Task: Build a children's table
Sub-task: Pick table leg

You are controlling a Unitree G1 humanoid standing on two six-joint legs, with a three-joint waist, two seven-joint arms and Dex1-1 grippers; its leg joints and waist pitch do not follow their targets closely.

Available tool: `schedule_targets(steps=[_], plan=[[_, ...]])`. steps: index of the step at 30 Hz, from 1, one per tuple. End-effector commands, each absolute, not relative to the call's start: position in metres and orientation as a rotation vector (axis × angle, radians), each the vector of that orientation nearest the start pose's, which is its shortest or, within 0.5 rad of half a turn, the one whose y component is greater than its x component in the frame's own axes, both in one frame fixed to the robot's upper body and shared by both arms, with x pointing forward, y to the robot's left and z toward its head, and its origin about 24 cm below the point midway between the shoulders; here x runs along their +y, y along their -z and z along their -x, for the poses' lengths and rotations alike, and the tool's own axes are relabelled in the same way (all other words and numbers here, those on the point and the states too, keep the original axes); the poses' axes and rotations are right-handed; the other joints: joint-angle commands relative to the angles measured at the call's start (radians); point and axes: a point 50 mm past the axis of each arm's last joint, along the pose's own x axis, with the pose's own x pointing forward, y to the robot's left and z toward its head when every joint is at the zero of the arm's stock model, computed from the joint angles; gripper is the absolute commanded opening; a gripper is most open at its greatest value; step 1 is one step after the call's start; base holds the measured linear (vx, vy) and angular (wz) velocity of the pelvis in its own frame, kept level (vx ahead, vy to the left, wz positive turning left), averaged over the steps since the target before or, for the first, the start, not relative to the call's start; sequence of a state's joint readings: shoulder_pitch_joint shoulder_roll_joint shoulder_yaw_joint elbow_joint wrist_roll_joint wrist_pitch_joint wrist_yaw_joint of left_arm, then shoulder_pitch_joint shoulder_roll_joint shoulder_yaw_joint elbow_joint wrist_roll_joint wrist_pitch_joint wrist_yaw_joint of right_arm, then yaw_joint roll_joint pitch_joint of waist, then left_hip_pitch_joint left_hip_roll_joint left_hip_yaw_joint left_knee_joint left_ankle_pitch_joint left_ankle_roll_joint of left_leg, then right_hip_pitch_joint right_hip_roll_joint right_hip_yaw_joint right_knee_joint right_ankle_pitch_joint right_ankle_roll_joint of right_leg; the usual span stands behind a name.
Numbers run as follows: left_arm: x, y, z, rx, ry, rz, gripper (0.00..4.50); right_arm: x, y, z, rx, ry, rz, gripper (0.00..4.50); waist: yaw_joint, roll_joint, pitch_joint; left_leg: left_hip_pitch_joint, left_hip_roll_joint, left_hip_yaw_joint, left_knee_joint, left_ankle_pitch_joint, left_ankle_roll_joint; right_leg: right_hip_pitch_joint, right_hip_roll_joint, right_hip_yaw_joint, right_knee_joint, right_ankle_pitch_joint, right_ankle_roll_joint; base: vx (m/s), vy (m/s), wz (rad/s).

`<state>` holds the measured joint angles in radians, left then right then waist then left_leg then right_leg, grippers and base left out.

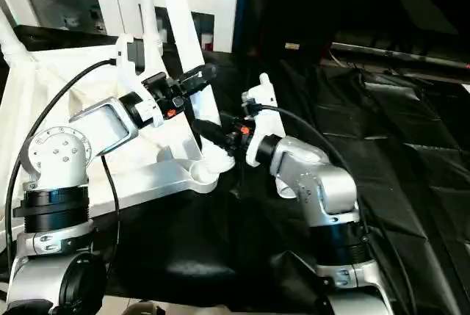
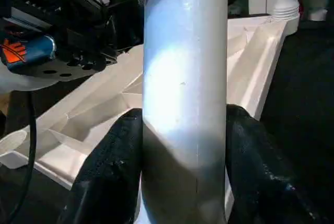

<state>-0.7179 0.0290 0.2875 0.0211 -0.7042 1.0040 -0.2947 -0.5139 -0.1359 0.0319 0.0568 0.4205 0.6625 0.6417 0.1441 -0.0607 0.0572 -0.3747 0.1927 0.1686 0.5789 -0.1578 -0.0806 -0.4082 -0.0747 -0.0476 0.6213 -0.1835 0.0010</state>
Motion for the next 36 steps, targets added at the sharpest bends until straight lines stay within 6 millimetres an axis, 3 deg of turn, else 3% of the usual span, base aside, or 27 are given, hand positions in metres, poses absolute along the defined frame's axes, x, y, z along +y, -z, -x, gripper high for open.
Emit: schedule_targets(steps=[1, 11, 18, 21, 24, 26, 36], plan=[[0.087, -0.194, -0.325, 0.159, 0.849, 0.616, 2.93, -0.087, -0.117, -0.313, 0.215, -0.911, -0.241, 1.86, 0.001, 0.009, -0.068, 0.011, 0.023, -0.006, -0.065, -0.209, -0.033, 0.051, -0.054, 0.034, -0.077, -0.194, -0.116, 0.0, 0.0, 0.0], [0.085, -0.19, -0.32, 0.163, 0.931, 0.575, 2.17, -0.088, -0.116, -0.308, 0.228, -0.973, -0.233, 1.86, 0.001, 0.011, -0.069, 0.012, 0.024, -0.006, -0.066, -0.199, -0.035, 0.053, -0.052, 0.034, -0.075, -0.154, -0.12, 0.0, 0.0, 0.0], [0.088, -0.189, -0.322, 0.153, 0.93, 0.525, 2.02, -0.093, -0.119, -0.31, 0.22, -0.972, -0.214, 1.86, 0.001, 0.01, -0.069, 0.012, 0.024, -0.005, -0.066, -0.195, -0.036, 0.054, -0.053, 0.034, -0.075, -0.144, -0.13, 0.0, 0.0, 0.0], [0.091, -0.191, -0.325, 0.133, 0.907, 0.489, 1.99, -0.096, -0.122, -0.312, 0.225, -0.975, -0.266, 2.56, 0.0, 0.009, -0.07, 0.013, 0.025, -0.005, -0.067, -0.2, -0.036, 0.055, -0.054, 0.034, -0.074, -0.156, -0.128, 0.0, 0.0, 0.0], [0.093, -0.196, -0.328, 0.118, 0.894, 0.459, 1.95, -0.098, -0.126, -0.312, 0.228, -0.991, -0.273, 2.76, 0.001, 0.011, -0.07, 0.015, 0.025, -0.005, -0.065, -0.196, -0.036, 0.053, -0.053, 0.034, -0.073, -0.148, -0.132, 0.0, 0.0, 0.0], [0.094, -0.197, -0.329, 0.114, 0.885, 0.435, 1.92, -0.1, -0.127, -0.313, 0.233, -0.992, -0.247, 2.98, 0.002, 0.005, -0.07, 0.012, 0.024, -0.005, -0.065, -0.186, -0.038, 0.056, -0.053, 0.034, -0.072, -0.136, -0.133, 0.0, 0.0, 0.0], [0.091, -0.202, -0.326, 0.101, 0.887, 0.334, 1.9, -0.101, -0.128, -0.313, 0.284, -0.982, -0.185, 3.04, 0.002, 0.002, -0.071, 0.011, 0.023, -0.002, -0.06, -0.149, -0.032, 0.057, -0.053, 0.034, -0.067, -0.117, -0.138, 0.0, 0.0, 0.0]])
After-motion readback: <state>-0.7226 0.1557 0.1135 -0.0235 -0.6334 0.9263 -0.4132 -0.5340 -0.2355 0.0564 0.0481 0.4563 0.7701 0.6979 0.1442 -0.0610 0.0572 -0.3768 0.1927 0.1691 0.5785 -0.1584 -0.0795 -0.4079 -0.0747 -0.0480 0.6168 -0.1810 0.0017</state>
